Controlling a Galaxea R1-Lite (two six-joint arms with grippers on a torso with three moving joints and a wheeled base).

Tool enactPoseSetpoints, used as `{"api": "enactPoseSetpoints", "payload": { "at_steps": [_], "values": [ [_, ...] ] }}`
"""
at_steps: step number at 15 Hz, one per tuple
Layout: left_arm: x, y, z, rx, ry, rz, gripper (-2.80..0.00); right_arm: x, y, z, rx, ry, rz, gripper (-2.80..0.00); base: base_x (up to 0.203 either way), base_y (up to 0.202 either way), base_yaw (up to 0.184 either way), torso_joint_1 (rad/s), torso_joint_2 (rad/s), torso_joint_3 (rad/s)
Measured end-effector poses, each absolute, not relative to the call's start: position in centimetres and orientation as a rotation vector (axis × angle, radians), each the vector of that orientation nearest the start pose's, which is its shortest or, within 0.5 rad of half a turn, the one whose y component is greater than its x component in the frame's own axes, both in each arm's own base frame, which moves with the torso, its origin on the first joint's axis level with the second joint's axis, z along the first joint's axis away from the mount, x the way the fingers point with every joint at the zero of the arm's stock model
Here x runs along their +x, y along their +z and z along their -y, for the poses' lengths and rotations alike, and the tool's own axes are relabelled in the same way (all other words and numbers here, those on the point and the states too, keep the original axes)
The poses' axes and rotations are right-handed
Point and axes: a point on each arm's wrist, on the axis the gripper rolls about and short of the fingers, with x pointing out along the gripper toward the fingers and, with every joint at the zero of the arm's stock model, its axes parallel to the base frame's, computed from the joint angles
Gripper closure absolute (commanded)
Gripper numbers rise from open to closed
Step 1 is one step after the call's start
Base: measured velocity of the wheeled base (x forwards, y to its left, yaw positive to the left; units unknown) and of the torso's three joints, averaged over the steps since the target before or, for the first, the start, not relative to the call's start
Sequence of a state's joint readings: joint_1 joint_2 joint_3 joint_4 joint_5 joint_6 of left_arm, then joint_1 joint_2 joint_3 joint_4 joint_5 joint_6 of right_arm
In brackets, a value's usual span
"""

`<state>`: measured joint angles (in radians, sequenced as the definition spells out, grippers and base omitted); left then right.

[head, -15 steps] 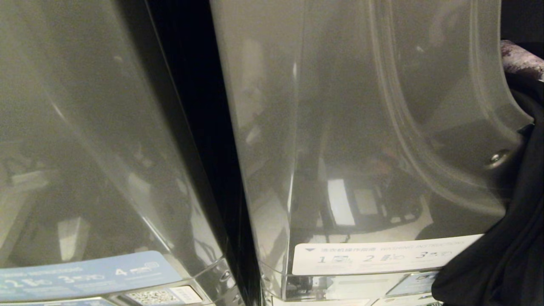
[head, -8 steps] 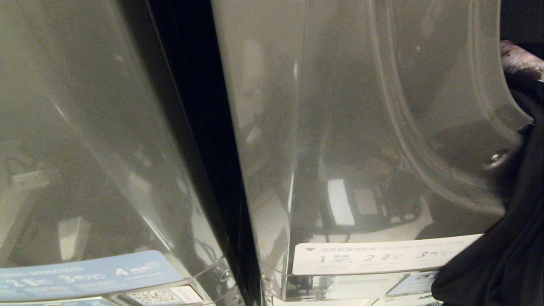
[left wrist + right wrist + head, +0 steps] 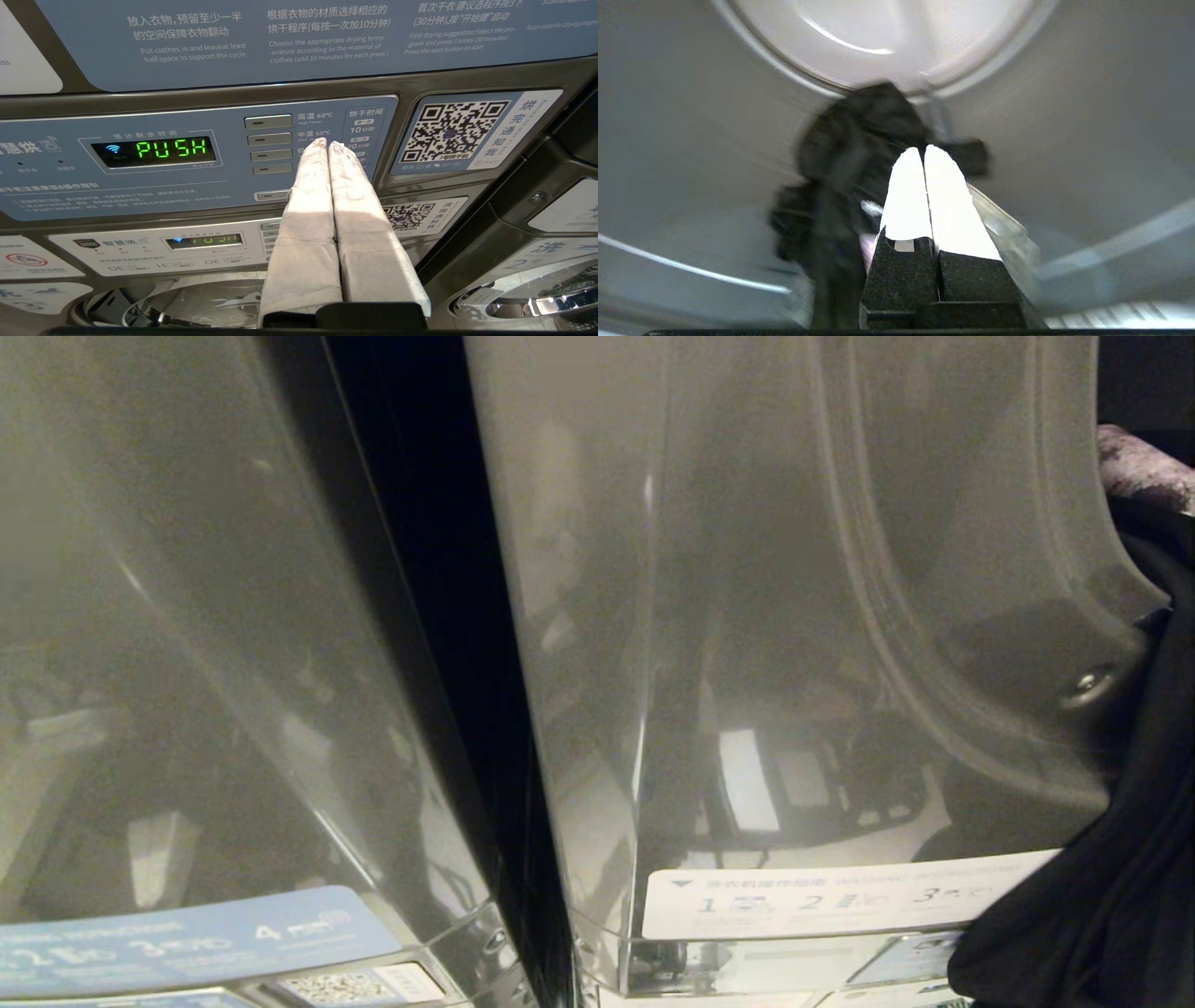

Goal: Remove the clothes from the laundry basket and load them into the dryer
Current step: Put the clothes in the dryer

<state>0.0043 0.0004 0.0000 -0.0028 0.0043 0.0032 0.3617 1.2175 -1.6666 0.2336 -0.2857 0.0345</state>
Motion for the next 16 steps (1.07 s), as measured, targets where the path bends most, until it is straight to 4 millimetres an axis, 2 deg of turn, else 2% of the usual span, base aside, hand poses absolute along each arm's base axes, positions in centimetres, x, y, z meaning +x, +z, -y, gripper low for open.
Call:
{"api": "enactPoseSetpoints", "payload": {
  "at_steps": [6,7,8,13,16],
  "values": [
    [-2.3,7.6,0.0,0.003,0.008,0.002,0.0,7.3,41.4,-1.8,0.093,-0.008,0.156,0.0,0.0,0.0,0.0,0.0,0.0,0.0],
    [-2.3,7.6,0.0,0.003,0.009,0.002,0.0,6.9,40.7,-1.7,0.089,-0.015,0.144,-1.13,0.0,0.0,0.0,0.0,0.0,0.0],
    [-2.3,7.6,0.0,0.003,0.009,0.002,0.0,6.3,40.0,-1.4,0.083,-0.019,0.132,-2.8,0.0,0.0,0.0,0.0,0.0,0.0],
    [-2.3,7.6,0.0,0.003,0.009,0.002,0.0,3.7,37.6,-0.1,0.066,-0.096,0.131,-2.8,0.0,0.0,0.0,0.0,0.0,0.0],
    [-2.3,7.6,0.0,0.003,0.008,0.002,0.0,1.4,35.2,0.3,0.039,-0.133,0.101,-2.8,0.0,0.0,0.0,0.0,0.0,0.0]
  ]
}}
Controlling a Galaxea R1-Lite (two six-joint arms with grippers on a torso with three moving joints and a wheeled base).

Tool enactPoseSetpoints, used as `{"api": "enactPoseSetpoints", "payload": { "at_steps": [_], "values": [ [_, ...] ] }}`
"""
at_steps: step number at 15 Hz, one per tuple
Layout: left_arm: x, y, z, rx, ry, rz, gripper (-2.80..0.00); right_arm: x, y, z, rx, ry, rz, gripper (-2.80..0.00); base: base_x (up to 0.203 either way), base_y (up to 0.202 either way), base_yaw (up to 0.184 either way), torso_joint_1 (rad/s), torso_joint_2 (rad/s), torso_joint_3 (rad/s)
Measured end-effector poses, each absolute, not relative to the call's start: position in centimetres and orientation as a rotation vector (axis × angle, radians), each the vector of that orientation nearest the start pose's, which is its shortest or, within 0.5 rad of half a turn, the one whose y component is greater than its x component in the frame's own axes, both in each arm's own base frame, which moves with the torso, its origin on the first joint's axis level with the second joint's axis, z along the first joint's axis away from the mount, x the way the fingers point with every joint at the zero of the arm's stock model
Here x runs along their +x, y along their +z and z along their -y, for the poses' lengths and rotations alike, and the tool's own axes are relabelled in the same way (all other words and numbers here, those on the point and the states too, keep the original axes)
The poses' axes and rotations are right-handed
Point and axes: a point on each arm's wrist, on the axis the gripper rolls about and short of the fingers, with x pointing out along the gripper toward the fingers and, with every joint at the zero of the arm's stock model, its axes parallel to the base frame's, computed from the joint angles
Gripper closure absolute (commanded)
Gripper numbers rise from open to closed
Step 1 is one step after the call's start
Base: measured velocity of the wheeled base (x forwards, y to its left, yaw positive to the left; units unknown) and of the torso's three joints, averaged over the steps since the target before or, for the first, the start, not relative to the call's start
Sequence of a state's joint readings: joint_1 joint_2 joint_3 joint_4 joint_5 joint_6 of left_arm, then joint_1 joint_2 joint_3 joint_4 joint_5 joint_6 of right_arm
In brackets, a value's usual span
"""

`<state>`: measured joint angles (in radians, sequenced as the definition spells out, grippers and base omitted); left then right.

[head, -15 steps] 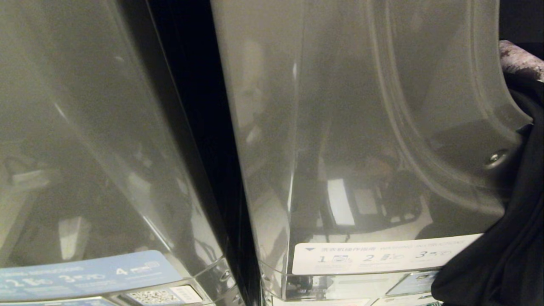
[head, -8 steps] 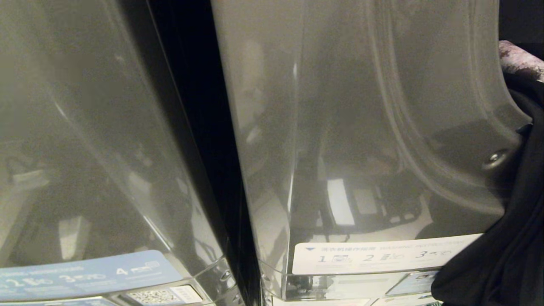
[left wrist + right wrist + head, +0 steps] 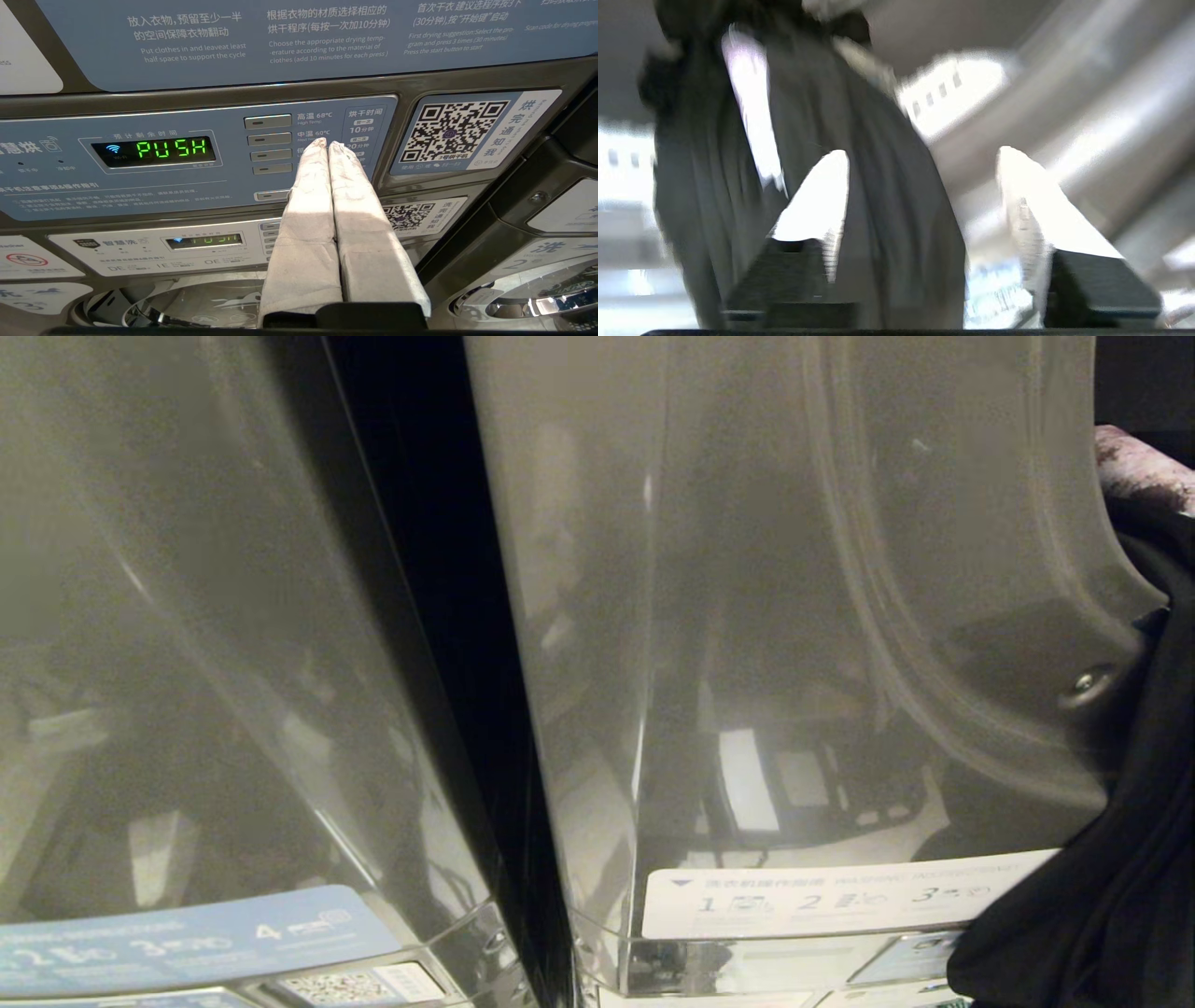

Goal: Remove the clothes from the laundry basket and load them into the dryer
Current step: Put the clothes in the dryer

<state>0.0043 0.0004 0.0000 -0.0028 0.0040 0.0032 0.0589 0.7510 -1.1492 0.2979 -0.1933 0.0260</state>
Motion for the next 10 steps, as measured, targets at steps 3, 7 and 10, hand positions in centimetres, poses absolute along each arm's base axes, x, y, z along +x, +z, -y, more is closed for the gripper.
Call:
{"api": "enactPoseSetpoints", "payload": {
  "at_steps": [3,7,10],
  "values": [
    [-2.3,7.6,0.0,0.003,0.009,0.002,0.0,-0.8,32.0,0.2,0.03,-0.115,0.048,-2.8,0.0,0.0,0.0,0.0,0.0,0.0],
    [-2.3,7.6,0.0,0.003,0.009,0.002,0.0,-1.8,28.7,0.1,0.032,-0.059,0.002,-2.8,0.0,0.0,0.0,0.0,0.0,0.0],
    [-2.3,7.6,0.0,0.003,0.008,0.002,0.0,-1.4,26.4,0.1,0.046,-0.056,-0.059,-2.8,0.0,0.0,0.0,0.0,0.0,0.0]
  ]
}}
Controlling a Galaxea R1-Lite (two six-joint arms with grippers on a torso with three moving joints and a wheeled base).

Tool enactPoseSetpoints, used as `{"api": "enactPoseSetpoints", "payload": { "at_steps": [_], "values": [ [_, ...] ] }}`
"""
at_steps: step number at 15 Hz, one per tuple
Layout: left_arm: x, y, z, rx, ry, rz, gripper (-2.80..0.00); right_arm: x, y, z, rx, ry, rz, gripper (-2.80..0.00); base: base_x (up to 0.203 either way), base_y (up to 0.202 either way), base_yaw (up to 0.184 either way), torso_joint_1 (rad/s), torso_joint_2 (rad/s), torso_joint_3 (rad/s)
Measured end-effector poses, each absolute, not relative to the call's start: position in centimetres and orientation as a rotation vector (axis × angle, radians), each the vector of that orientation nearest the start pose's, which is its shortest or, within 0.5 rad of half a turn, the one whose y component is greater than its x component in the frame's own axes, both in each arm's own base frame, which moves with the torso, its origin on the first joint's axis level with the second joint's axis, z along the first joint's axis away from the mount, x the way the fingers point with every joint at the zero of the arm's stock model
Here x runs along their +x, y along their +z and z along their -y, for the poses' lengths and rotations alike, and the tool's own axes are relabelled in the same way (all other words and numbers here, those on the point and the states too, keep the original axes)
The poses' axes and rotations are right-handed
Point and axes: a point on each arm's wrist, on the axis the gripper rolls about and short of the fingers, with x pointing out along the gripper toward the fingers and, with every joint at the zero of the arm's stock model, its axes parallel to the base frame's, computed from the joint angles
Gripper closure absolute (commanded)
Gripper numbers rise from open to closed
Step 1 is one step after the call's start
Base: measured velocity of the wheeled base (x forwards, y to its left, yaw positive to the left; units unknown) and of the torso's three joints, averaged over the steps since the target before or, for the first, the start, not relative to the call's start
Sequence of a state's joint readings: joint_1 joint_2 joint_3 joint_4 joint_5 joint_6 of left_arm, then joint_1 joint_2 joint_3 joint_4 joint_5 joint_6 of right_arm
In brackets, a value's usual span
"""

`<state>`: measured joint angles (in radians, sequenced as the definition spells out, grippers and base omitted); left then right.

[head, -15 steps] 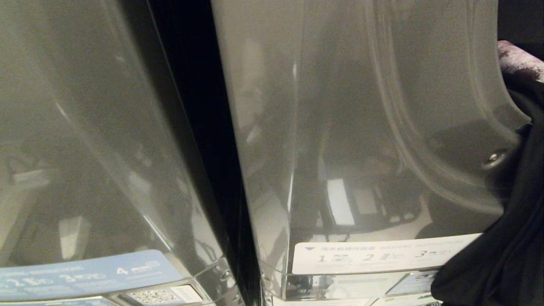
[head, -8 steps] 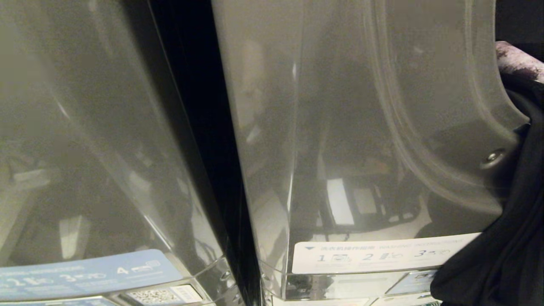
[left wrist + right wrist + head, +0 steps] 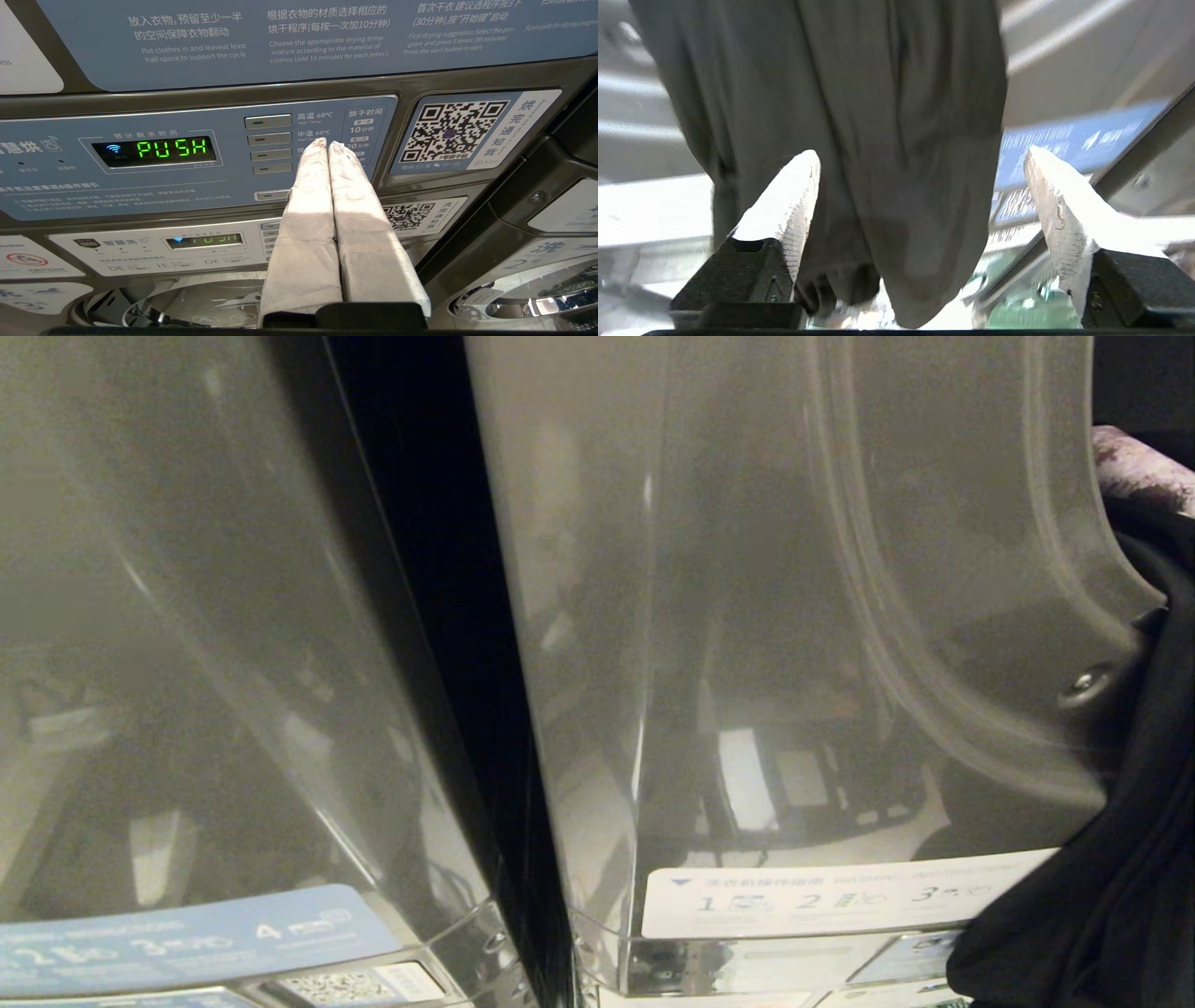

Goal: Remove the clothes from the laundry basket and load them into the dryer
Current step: Put the clothes in the dryer

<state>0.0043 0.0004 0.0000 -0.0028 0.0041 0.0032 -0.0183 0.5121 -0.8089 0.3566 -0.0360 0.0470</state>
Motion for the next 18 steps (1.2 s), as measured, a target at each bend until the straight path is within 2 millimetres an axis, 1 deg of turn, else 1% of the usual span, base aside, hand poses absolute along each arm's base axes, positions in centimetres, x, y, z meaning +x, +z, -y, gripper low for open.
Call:
{"api": "enactPoseSetpoints", "payload": {
  "at_steps": [2,4,9,10,12,15,18],
  "values": [
    [-2.3,7.6,0.0,0.003,0.009,0.002,0.0,-0.6,25.6,0.1,0.06,-0.056,-0.089,-2.8,0.0,0.0,0.0,0.0,0.0,0.0],
    [-2.3,7.6,0.0,0.003,0.008,0.002,0.0,0.7,25.1,0.1,0.067,-0.053,-0.085,-2.8,0.0,0.0,0.0,0.0,0.0,0.0],
    [-2.3,7.6,0.0,0.003,0.009,0.002,0.0,4.4,24.6,0.0,0.067,-0.018,-0.072,-2.8,0.0,0.0,0.0,0.0,0.0,0.0],
    [-2.3,7.6,0.0,0.003,0.008,0.002,0.0,5.0,24.7,0.0,0.065,-0.009,-0.071,0.0,0.0,0.0,0.0,0.0,0.0,0.0],
    [-2.3,7.6,0.0,0.003,0.009,0.002,0.0,5.7,24.5,-0.1,0.065,-0.003,-0.089,0.0,0.0,0.0,0.0,0.0,0.0,0.0],
    [-2.3,7.6,0.0,0.003,0.009,0.002,0.0,6.1,24.4,-0.1,0.065,-0.002,-0.103,0.0,0.0,0.0,0.0,0.0,0.0,0.0],
    [-2.3,7.6,0.0,0.003,0.008,0.002,0.0,6.1,25.1,-0.1,0.065,-0.003,-0.088,0.0,0.0,0.0,0.0,0.0,0.0,0.0]
  ]
}}
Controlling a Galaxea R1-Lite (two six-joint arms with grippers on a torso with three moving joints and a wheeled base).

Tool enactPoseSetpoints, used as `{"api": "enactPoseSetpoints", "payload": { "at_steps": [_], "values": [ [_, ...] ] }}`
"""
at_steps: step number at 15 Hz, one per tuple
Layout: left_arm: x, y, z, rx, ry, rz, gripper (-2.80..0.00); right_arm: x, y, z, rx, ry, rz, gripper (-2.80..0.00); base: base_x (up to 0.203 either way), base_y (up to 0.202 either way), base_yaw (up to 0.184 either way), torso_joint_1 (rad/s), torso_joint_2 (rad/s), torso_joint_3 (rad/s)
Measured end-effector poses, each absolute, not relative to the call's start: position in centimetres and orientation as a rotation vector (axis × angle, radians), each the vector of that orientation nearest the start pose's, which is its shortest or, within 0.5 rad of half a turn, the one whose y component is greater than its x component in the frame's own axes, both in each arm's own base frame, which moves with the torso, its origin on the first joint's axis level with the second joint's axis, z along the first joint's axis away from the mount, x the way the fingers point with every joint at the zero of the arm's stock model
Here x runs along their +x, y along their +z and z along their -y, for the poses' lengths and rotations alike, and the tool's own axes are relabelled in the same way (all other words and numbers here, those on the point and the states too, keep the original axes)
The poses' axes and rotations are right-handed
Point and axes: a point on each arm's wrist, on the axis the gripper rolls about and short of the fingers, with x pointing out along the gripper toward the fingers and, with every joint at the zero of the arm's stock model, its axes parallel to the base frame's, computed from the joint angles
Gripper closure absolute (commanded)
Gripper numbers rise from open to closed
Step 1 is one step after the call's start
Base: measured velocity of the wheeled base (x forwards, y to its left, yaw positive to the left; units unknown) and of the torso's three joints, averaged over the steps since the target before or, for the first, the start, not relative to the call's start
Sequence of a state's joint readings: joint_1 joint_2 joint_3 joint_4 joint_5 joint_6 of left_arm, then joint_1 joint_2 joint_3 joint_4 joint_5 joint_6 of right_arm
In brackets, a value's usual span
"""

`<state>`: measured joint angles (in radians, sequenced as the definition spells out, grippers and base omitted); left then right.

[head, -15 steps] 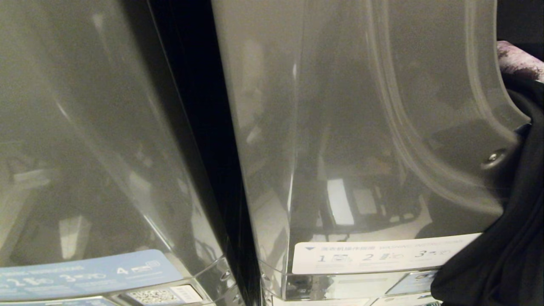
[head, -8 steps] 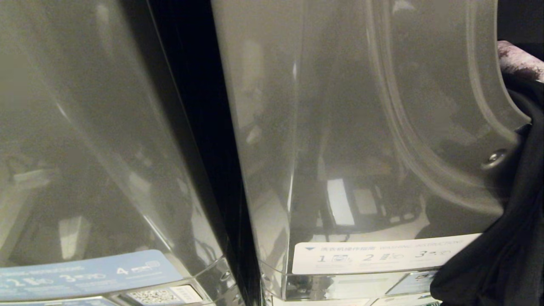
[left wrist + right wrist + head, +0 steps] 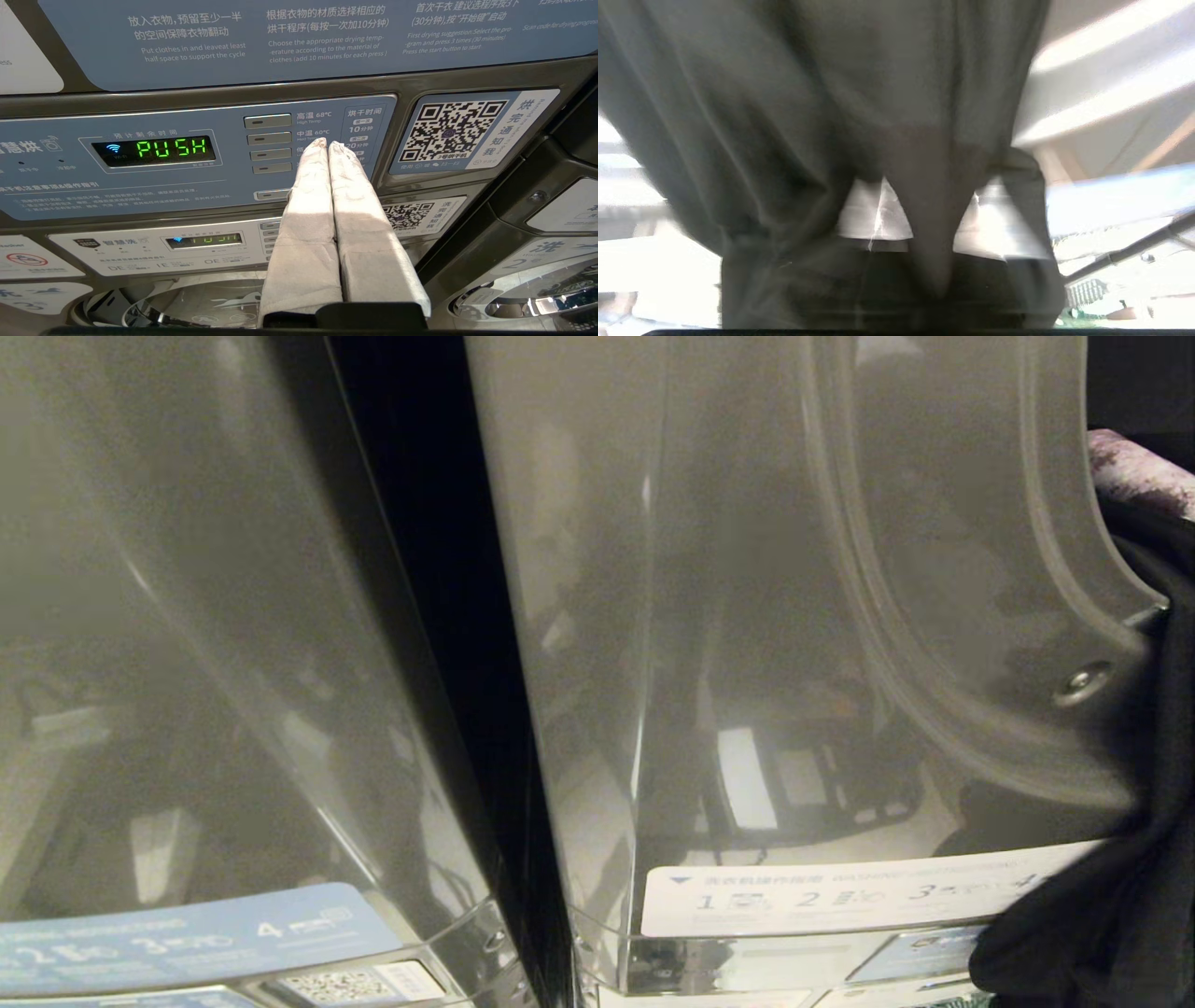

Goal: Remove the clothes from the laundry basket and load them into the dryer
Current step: Put the clothes in the dryer

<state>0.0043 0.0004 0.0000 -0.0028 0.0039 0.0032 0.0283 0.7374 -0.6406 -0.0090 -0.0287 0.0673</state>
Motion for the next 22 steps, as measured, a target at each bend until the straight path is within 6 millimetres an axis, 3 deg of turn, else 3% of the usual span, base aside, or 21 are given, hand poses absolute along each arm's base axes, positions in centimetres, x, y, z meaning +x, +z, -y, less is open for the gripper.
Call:
{"api": "enactPoseSetpoints", "payload": {
  "at_steps": [11,13,19,22],
  "values": [
    [-2.3,7.6,0.0,0.003,0.008,0.002,0.0,6.0,35.8,-0.7,0.069,0.109,0.209,0.0,0.0,0.0,0.0,0.0,0.0,0.0],
    [-2.3,7.6,0.0,0.003,0.009,0.002,0.0,7.5,37.8,-1.0,0.073,0.112,0.234,0.0,0.0,0.0,0.0,0.0,0.0,0.0],
    [-2.3,7.6,0.0,0.003,0.008,0.002,0.0,15.9,42.3,-2.0,0.059,0.006,0.396,0.0,0.0,0.0,0.0,0.0,0.0,0.0],
    [-2.3,7.6,0.0,0.003,0.009,0.002,0.0,18.7,44.8,-2.4,0.046,-0.02,0.472,0.0,0.0,0.0,0.0,0.0,0.0,0.0]
  ]
}}
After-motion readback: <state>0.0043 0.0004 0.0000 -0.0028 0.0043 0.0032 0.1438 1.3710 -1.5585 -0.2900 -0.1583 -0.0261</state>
